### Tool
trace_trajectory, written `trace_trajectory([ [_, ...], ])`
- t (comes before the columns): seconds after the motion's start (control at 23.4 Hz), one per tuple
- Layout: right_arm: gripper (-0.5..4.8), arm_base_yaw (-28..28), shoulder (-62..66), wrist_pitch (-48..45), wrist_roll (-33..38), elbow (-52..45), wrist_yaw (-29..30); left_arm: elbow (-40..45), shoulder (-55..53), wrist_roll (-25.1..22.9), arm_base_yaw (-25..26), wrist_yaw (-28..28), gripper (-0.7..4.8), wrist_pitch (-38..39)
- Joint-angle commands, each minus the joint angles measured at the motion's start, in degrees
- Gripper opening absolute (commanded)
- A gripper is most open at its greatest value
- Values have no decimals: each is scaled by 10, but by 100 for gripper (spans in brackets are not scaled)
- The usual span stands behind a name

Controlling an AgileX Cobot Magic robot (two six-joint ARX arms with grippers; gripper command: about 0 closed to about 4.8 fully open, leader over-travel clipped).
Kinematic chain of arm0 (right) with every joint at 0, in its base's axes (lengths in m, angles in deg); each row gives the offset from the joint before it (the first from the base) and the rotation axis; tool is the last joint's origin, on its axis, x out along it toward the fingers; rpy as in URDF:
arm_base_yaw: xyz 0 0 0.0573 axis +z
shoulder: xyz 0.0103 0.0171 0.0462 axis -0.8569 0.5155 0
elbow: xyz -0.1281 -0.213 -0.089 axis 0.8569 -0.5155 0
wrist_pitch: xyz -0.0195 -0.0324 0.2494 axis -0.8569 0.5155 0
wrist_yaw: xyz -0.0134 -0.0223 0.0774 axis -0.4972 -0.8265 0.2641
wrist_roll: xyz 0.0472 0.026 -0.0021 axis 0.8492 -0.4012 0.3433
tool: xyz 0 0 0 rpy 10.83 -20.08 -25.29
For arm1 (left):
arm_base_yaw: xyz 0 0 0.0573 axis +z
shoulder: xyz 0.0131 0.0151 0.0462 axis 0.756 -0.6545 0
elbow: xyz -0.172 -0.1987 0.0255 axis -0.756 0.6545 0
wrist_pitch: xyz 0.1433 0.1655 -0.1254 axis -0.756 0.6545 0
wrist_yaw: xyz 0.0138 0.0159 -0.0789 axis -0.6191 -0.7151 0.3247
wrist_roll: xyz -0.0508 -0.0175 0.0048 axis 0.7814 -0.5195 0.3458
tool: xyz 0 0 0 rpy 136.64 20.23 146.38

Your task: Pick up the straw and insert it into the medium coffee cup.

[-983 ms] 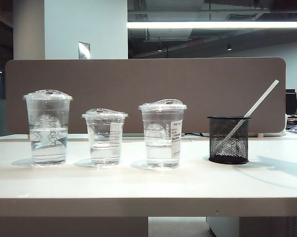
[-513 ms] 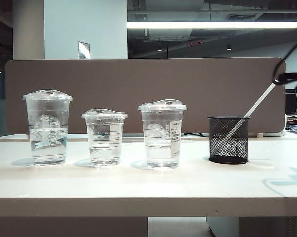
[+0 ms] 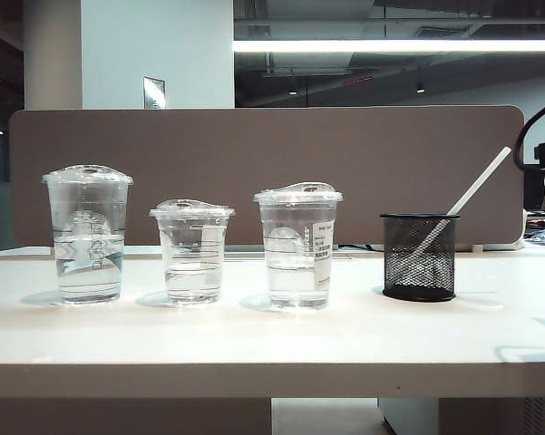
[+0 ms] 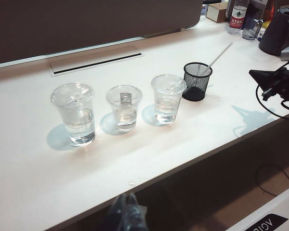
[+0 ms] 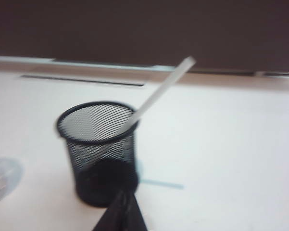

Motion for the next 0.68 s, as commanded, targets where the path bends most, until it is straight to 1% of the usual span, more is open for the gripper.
trace_trajectory([
  [0.04,3,1,-2,-7,2,-7,23,-2,-1,0,0,2,-4,-7],
  [0.34,4,1,-2,-8,2,-36,23,-2,-1,0,0,2,-4,-7],
  [0.43,6,1,-2,-8,2,-40,39,-2,-1,0,0,2,-4,-7],
  [0.47,59,1,-1,-8,4,-39,53,-2,-1,0,0,2,-4,-7],
  [0.51,89,1,-1,-9,16,-39,60,-2,-1,0,0,1,-4,-7],
  [0.6,99,1,0,-11,35,-38,57,-2,-1,0,0,1,-4,-7],
  [0.68,104,1,0,-15,34,-38,39,-2,-1,0,0,2,-4,-7],
])
